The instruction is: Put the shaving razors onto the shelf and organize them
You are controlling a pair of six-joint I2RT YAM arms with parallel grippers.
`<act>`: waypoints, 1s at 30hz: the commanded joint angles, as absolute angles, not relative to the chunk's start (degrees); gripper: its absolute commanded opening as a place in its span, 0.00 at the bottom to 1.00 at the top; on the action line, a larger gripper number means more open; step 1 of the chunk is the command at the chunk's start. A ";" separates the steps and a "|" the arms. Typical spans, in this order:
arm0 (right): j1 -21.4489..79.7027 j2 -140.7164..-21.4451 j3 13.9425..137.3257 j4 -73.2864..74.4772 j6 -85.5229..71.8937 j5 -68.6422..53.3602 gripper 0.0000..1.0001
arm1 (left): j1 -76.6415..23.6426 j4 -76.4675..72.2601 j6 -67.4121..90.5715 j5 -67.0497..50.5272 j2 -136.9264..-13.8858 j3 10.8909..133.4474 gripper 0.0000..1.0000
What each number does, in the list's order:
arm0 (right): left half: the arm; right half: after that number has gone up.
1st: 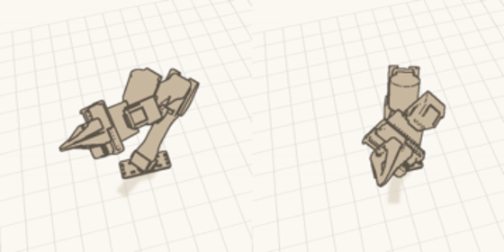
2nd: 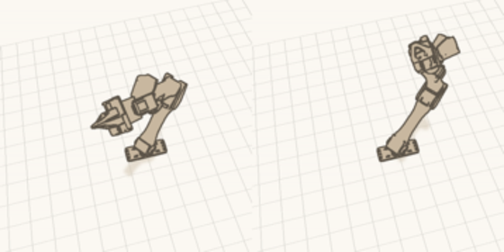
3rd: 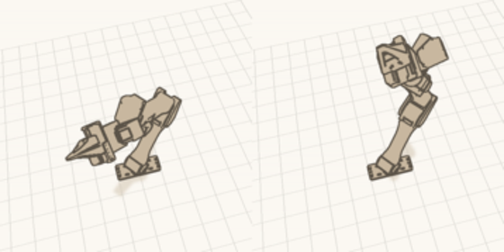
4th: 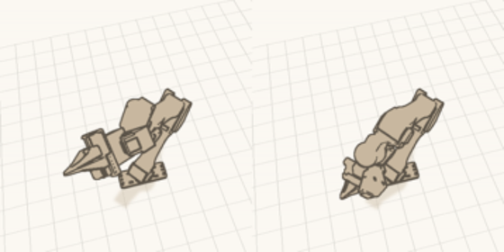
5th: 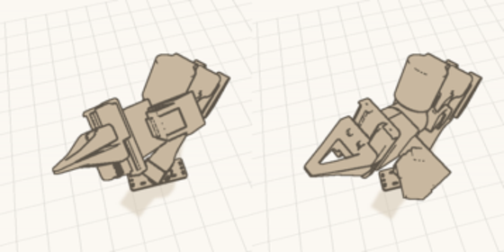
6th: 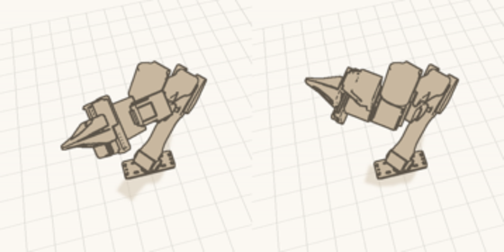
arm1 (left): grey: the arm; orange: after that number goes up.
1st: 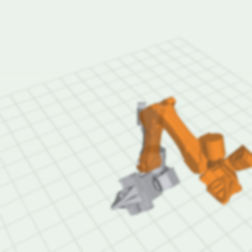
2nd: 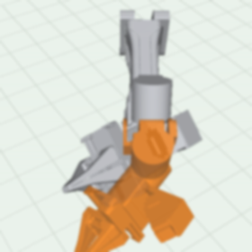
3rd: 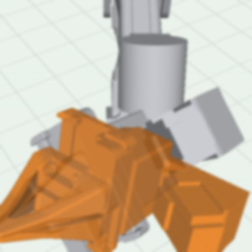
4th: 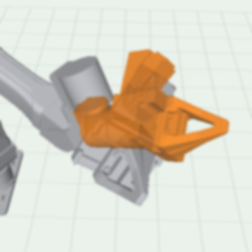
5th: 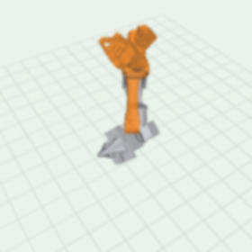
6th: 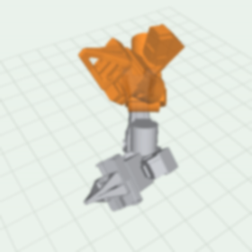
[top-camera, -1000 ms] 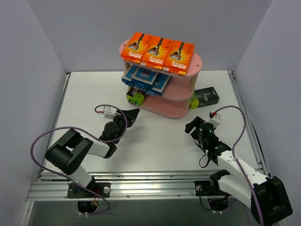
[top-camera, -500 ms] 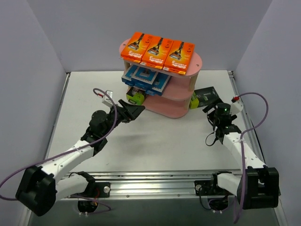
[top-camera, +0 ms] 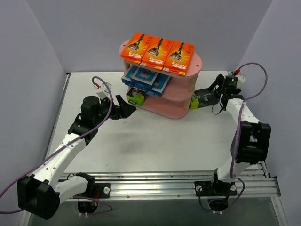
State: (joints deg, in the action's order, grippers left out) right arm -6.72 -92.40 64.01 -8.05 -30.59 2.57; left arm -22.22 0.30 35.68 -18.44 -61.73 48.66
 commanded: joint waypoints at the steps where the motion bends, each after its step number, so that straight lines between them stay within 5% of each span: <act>1: -7.12 -98.42 73.45 -5.10 -24.18 1.84 0.81 | -20.48 10.79 27.19 -21.01 -62.49 54.39 0.94; 7: -7.64 -111.52 89.79 -1.23 -19.78 1.85 0.81 | -20.30 18.63 19.52 -11.17 -62.67 56.87 0.94; 16: -9.49 -127.07 103.35 4.57 -15.74 -2.54 0.80 | -17.76 18.19 19.16 -12.65 -62.40 55.37 0.94; 30: -10.19 -117.87 79.14 1.50 -15.20 1.48 0.76 | -16.79 18.46 18.98 -12.48 -58.54 54.41 0.94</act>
State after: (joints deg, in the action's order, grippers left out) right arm -10.09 -121.49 86.41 -6.33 -17.43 -0.86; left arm -17.15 18.37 20.23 -12.82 -60.66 54.13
